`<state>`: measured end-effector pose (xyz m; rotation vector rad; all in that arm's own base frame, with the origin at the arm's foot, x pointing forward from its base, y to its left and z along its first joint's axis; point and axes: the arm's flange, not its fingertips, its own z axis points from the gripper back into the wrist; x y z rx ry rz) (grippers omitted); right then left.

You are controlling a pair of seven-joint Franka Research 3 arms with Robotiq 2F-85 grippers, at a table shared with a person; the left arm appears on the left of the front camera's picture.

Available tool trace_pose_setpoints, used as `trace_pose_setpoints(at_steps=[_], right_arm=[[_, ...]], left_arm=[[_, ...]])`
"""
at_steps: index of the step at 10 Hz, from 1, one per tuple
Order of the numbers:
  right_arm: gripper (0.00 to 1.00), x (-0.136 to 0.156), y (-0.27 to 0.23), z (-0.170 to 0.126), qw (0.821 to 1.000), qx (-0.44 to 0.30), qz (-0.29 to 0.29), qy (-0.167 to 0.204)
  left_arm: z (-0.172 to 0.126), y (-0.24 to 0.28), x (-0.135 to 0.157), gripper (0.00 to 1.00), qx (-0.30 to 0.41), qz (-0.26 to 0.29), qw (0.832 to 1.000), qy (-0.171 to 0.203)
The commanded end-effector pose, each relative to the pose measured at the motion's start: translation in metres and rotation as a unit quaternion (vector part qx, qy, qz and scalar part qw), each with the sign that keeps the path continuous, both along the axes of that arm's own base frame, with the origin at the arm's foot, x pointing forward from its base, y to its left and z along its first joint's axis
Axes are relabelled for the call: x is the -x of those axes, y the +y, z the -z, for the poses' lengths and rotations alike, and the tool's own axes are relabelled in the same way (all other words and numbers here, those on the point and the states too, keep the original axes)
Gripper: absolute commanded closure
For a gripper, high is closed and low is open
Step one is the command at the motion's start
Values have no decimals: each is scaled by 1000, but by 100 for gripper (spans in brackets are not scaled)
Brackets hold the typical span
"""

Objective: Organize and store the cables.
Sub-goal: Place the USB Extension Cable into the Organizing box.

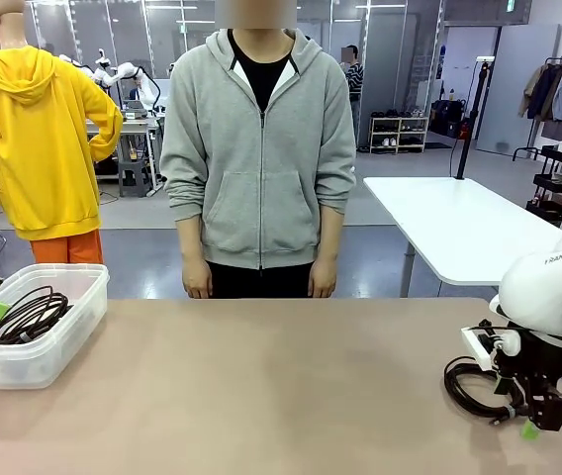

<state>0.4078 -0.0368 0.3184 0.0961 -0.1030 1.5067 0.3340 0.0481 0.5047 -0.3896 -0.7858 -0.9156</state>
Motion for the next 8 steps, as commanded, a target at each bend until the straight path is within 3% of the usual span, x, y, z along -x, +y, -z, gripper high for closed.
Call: trace_pose_setpoints(at_steps=[1,4,6,7,8], right_arm=[[0,1,-6,16,999,-26,-3,-21],[0,-3,-10,27,1000,0,9,-4],[45,-2,-10,30,1000,6,2,-9],[80,-1,-10,29,1000,5,1,-11],[100,-1,-9,30,1000,7,-3,-10]], left_arm=[[-4,-1,-2,0,-9,-7,1000,3],[-4,-1,-2,0,-9,-7,1000,3],[-4,-1,-2,0,-9,-7,1000,3],[-4,-1,-2,0,-9,-7,1000,3],[-4,-1,-2,0,-9,-7,1000,3]])
